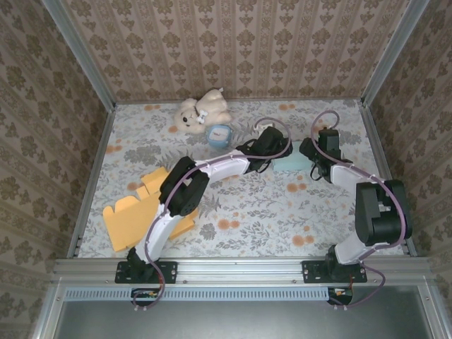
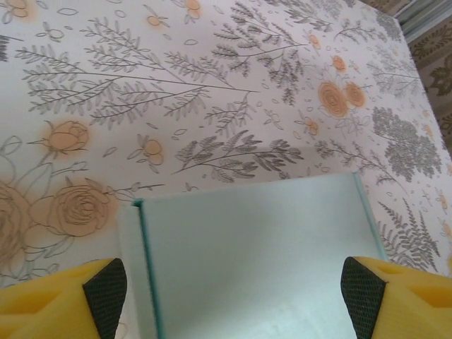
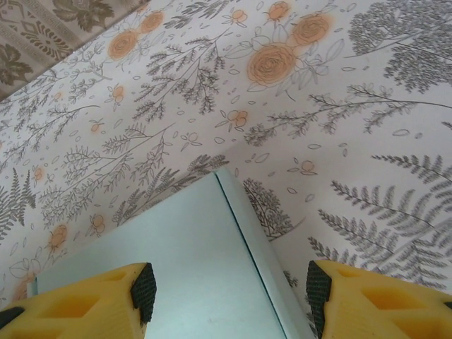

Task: Fold the paper box

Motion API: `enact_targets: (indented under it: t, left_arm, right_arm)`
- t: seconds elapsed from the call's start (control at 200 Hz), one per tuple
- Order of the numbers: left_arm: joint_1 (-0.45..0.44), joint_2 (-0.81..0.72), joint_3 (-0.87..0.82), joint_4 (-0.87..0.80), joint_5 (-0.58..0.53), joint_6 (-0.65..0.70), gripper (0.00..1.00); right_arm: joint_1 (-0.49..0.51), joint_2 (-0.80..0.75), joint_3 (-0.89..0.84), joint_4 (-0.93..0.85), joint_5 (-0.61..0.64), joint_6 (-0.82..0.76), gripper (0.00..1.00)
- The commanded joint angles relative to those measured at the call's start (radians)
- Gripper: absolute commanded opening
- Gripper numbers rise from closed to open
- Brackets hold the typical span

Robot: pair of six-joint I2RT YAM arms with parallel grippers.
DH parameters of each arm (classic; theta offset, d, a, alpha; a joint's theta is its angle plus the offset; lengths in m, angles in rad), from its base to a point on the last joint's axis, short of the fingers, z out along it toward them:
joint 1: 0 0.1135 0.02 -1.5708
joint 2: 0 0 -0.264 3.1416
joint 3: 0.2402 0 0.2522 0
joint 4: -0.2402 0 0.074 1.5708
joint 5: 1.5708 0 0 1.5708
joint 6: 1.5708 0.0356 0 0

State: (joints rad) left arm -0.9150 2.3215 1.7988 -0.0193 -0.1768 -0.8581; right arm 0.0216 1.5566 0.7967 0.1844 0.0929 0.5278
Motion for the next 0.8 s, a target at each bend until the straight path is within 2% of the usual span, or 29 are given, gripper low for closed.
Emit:
enact_targets:
  t: [0.0,0.245,0.39,0.505,0.62,0.795]
  left_arm:
    - [0.018,-0.102,-0.080,-0.009,-0.003,0.037,0.83]
    - [0.052,-0.466,-0.468,0.024,-0.109,0.097,0.83]
    - [0.085,-0.713,-0.708,-0.085,-0.218,0.082,0.83]
    - [0.128,-0.935,-0.917,-0.136,-0.265,0.038,0.84]
    - [0.158,-1.195,-1.105,-0.194,-0.329,0.026,0.84]
    - [0.193,-1.591,-1.310,-0.345,-0.459,0.017,0.84]
  right_arm:
    - [0.013,-0.086,-0.043,0.025,0.019,0.014,0.61]
    - [0.132,-0.250,-0.110,-0.028,-0.006,-0.018,0.60]
    - [0.248,-0.351,-0.140,-0.086,-0.005,-0.050,0.60]
    - [0.357,-0.398,-0.155,-0.105,-0.028,-0.056,0.60]
    - [0.475,-0.348,-0.128,-0.110,-0.087,-0.057,0.60]
    - [0.641,-0.127,-0.028,-0.050,-0.192,-0.034,0.59]
